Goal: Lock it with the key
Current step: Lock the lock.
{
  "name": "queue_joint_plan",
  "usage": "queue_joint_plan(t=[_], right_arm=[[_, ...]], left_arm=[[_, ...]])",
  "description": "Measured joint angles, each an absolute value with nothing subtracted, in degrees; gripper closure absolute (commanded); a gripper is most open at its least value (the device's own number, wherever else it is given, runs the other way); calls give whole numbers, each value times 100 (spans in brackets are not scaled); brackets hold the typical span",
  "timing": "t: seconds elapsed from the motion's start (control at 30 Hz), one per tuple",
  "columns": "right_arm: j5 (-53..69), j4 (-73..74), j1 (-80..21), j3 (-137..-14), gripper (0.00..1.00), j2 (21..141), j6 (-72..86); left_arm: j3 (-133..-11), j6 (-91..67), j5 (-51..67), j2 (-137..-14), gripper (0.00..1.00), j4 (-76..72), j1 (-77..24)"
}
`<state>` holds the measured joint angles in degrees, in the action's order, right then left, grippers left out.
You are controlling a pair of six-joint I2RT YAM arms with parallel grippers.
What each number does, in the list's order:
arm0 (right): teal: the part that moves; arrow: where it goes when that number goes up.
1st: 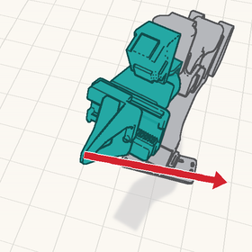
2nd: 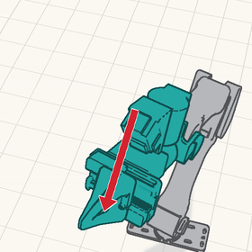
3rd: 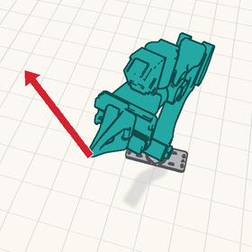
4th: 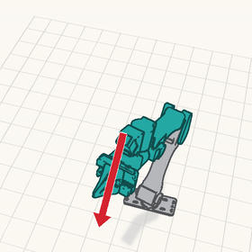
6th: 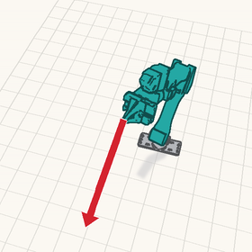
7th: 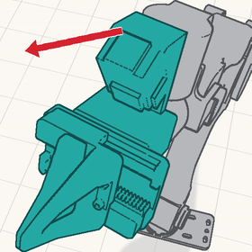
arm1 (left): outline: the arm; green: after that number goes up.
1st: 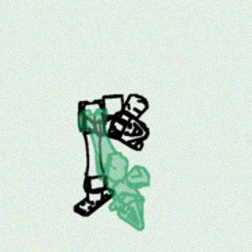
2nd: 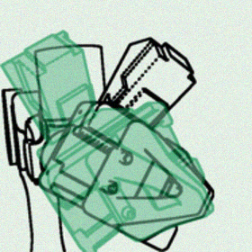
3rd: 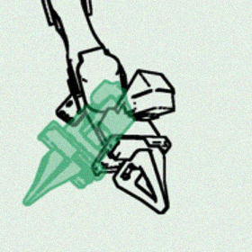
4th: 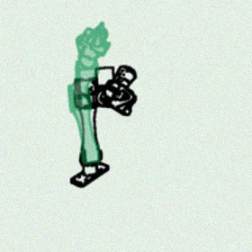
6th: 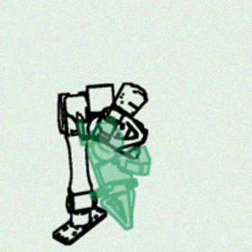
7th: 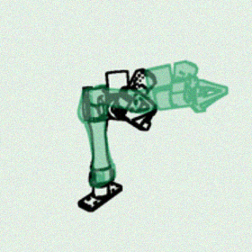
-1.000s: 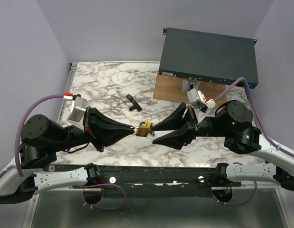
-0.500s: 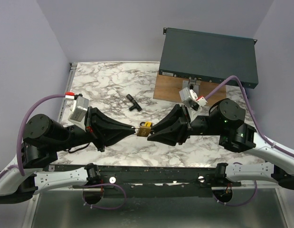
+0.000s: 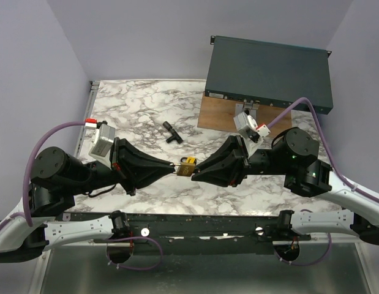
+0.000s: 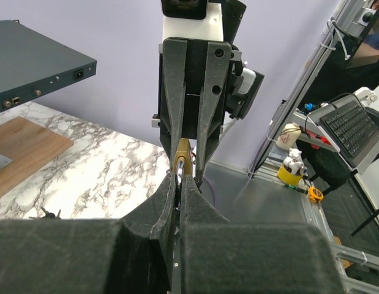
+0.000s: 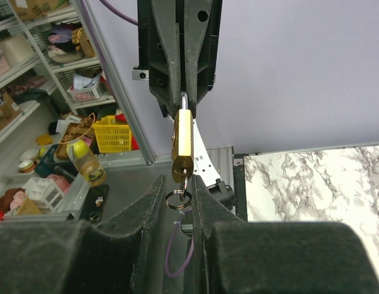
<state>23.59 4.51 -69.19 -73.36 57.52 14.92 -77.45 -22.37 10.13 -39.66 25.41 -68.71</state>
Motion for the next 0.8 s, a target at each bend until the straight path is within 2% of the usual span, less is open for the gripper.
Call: queue_joint_plan(t=[0.2, 0.8], right_arm=[[2322, 469, -6919, -7338, 99, 5723, 1492], [2123, 666, -6921, -7397, 99, 5714, 1492]], left_arm=[[-7745, -2239, 1013, -3981, 100, 2539, -6871], [-7745, -2257, 972, -3981, 100, 2534, -6871]])
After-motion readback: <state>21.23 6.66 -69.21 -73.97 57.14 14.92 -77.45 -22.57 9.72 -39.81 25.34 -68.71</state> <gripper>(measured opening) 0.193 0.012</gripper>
